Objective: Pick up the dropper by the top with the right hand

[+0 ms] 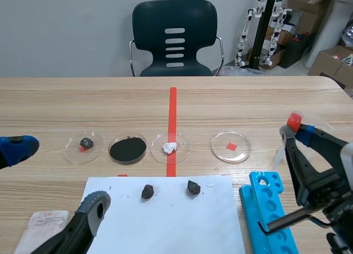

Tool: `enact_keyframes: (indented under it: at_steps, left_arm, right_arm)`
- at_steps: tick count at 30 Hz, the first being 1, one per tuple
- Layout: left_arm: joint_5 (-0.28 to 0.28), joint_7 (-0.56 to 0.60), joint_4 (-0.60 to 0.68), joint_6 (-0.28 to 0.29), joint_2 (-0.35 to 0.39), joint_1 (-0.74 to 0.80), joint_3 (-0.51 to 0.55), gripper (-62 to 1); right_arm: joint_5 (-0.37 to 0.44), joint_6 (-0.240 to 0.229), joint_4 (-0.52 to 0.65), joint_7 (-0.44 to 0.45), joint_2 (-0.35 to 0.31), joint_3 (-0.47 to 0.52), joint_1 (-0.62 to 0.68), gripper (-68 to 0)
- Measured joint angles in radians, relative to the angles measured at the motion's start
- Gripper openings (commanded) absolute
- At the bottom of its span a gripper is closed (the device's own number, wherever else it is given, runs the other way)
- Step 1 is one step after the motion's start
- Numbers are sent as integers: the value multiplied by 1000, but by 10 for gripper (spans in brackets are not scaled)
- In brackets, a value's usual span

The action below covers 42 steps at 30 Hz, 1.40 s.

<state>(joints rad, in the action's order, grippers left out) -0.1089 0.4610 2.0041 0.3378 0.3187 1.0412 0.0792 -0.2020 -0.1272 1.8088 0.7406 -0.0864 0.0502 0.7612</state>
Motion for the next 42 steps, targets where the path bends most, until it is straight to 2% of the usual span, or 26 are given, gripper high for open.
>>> enact_keyframes:
  at_steps: [12,19,23,42]
  left_arm:
    - [0,0,0,0,0,0,0,14]
    - [0,0,0,0,0,0,0,14]
    - [0,0,0,0,0,0,0,14]
    - [0,0,0,0,0,0,0,14]
  right_arm:
    - [21,0,125,0,-5,0,99,-671]
    - [119,-1,141,-9,-5,0,133,-671]
    - [195,-1,141,-63,-5,0,137,-671]
    - [192,-1,141,-62,-5,0,137,-671]
